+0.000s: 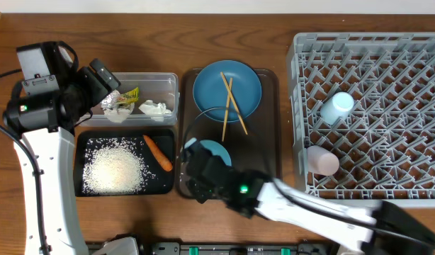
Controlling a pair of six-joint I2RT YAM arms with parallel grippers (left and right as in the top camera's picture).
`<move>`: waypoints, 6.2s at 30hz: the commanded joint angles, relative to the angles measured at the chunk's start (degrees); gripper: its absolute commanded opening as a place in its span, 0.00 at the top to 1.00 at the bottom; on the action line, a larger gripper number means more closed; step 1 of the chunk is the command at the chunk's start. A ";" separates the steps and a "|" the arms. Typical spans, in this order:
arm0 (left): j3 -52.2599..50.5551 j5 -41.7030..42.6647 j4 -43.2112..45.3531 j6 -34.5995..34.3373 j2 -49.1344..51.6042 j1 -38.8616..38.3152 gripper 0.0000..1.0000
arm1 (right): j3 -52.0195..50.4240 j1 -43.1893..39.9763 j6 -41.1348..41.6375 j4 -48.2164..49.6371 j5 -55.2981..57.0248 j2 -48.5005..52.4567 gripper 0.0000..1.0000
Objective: Sort waste into correct bins and load items into the dishwasher rack
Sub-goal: 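Carry the bowl right and lower it into the rack's back area, then tilt the bowl upright in the rack and open the right gripper, then move the right gripper left over the chopsticks on the blue plate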
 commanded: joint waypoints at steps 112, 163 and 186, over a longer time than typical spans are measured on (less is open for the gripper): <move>-0.44 -0.96 -0.15 0.55 -0.15 0.15 0.02 | 21.55 -85.07 -25.29 -13.64 -33.18 7.65 0.52; -0.44 -0.96 -0.15 0.55 -0.15 0.15 0.02 | 21.51 -73.20 -31.87 -6.10 -12.24 13.75 0.90; -0.44 -0.96 -0.15 0.52 -0.15 0.15 0.02 | 21.55 -72.08 -32.87 -11.21 -0.07 8.72 0.96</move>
